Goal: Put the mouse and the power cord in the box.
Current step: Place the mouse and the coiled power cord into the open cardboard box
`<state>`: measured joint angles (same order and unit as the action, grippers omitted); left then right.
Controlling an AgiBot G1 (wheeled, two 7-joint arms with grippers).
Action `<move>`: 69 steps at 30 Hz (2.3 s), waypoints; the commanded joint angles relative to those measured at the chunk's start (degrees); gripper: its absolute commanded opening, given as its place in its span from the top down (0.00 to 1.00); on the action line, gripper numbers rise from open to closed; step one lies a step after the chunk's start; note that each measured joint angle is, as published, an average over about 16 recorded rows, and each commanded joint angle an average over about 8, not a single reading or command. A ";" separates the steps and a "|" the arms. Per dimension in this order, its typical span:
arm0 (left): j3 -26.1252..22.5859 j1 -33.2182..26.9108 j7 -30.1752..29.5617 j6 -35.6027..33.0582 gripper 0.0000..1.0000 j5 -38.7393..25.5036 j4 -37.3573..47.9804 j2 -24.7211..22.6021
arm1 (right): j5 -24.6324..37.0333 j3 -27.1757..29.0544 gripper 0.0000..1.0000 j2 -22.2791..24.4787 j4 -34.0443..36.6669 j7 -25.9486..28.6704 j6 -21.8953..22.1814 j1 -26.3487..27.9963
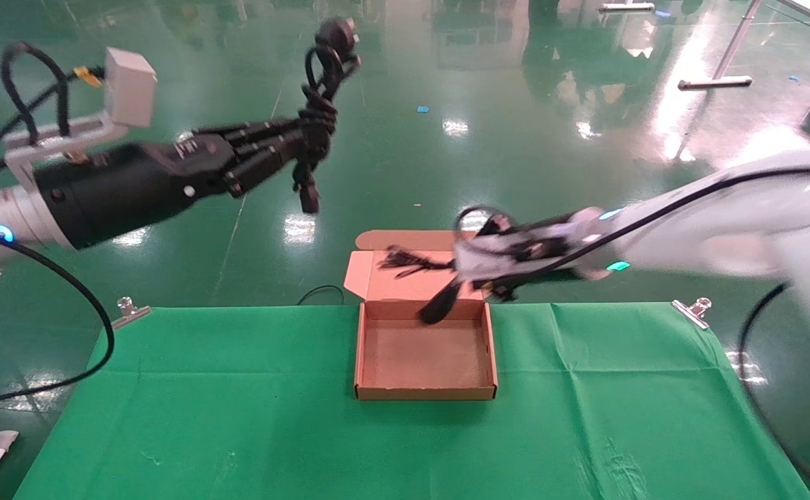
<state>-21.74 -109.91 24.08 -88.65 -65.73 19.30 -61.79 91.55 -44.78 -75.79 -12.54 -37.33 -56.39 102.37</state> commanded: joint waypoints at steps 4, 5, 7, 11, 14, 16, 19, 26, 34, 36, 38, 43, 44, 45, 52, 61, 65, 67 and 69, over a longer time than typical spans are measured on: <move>0.25 -1.22 0.69 -0.39 1.00 0.44 0.75 1.42 | -0.94 -1.37 1.00 -2.87 -2.44 1.51 2.90 -3.87; 0.17 -1.11 0.63 -0.54 1.00 0.31 0.81 2.04 | -1.37 -1.99 1.00 -2.94 -3.85 2.28 3.52 -4.84; 0.03 -0.75 0.46 -0.78 1.00 0.03 0.88 3.36 | -2.19 -3.43 1.00 -3.01 -6.54 3.93 5.13 -6.53; -0.14 0.31 -0.22 -1.23 1.00 -0.70 0.73 5.69 | -3.98 -6.53 1.00 -2.96 -10.28 7.59 9.97 -8.99; -0.05 1.19 -0.85 -1.56 1.00 -1.36 0.15 6.67 | -5.25 -8.68 1.00 -2.85 -11.12 10.25 13.92 -10.30; 0.12 1.72 -1.29 -1.78 1.00 -1.86 -0.54 6.89 | -6.07 -9.93 1.00 -2.77 -10.85 11.95 16.08 -11.07; 0.52 2.35 -1.82 -2.00 1.00 -2.61 -2.11 6.76 | -7.12 -11.63 1.00 -2.66 -9.77 14.09 18.31 -12.00; 0.89 3.31 -1.36 -1.83 1.00 -4.78 -7.32 5.91 | -9.00 -14.94 0.31 -2.52 -7.72 16.88 19.23 -13.15; -1.34 3.14 1.85 -0.33 1.00 -8.80 -12.90 5.66 | -11.46 -17.29 0.00 -2.47 -7.75 17.67 19.38 -12.90; -1.96 2.84 2.55 0.14 1.00 -9.69 -13.91 5.56 | -12.31 -17.62 0.00 -2.44 -7.85 17.59 19.56 -12.85; -2.50 2.50 3.02 0.57 1.00 -10.45 -14.69 5.43 | -13.27 -17.81 0.00 -2.39 -7.81 17.45 19.75 -12.82; -3.44 1.80 3.35 1.44 1.00 -11.80 -15.74 4.70 | -16.18 -17.56 0.00 -2.13 -6.51 17.21 20.19 -12.58; -3.66 1.68 3.40 1.63 1.00 -12.11 -15.92 4.40 | -16.94 -17.30 0.00 -2.04 -6.01 17.22 20.25 -12.46; -3.92 1.56 3.50 1.85 1.00 -12.48 -16.14 4.04 | -17.71 -16.99 0.00 -1.92 -5.44 17.21 20.28 -12.29; -6.98 1.43 6.12 6.30 1.00 -16.87 -19.28 -1.83 | -21.71 -14.67 0.00 1.25 -0.70 14.98 17.52 -8.97; -11.38 6.61 9.62 20.13 1.00 -22.41 -24.91 -15.43 | -22.70 -13.86 0.00 14.54 -0.65 6.80 -0.42 -0.12; -14.42 11.66 7.78 25.04 1.00 -22.97 -31.43 -17.15 | -22.03 -14.08 0.00 18.61 -0.58 5.02 -4.07 3.31; -16.42 14.09 5.49 27.15 1.00 -22.55 -34.93 -17.24 | -21.68 -14.25 0.00 20.12 -0.74 4.68 -5.28 4.47; -18.79 16.02 2.84 29.19 1.00 -21.96 -38.03 -17.20 | -21.44 -14.37 0.00 21.51 -1.05 4.59 -6.45 5.29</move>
<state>-40.61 -94.94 26.25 -59.99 -87.28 -17.22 -78.88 69.93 -59.08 -54.67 -13.84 -32.30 -62.48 107.04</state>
